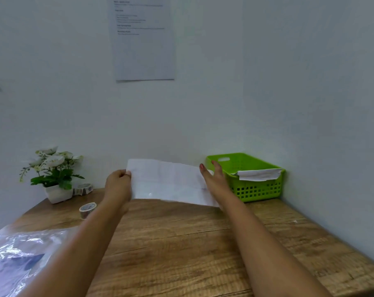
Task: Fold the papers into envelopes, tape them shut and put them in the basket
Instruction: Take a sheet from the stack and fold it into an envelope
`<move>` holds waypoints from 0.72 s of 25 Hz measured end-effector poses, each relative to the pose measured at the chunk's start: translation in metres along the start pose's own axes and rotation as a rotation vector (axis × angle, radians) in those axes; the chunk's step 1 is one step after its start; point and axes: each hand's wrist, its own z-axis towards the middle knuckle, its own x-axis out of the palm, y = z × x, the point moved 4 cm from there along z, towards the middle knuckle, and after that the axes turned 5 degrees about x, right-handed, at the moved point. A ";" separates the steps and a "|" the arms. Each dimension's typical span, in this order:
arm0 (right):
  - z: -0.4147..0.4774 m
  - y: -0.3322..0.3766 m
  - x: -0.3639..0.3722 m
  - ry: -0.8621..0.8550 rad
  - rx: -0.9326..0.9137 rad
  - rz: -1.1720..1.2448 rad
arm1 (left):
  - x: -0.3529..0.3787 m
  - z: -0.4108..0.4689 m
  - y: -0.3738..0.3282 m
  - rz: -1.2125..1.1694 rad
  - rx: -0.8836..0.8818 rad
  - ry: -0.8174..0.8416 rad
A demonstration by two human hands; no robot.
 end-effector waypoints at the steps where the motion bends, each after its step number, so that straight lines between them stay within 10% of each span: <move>1: 0.001 -0.005 0.002 0.036 0.037 0.004 | -0.003 0.007 0.013 0.016 -0.123 0.030; 6: 0.008 -0.016 -0.007 0.008 0.095 -0.493 | -0.004 0.009 0.056 0.339 -0.294 0.151; 11: -0.005 -0.012 -0.003 0.007 0.048 -0.975 | 0.012 0.005 0.056 1.280 0.188 0.387; 18: -0.029 -0.032 0.059 0.460 -0.045 -1.150 | 0.061 -0.043 0.066 1.213 0.397 0.830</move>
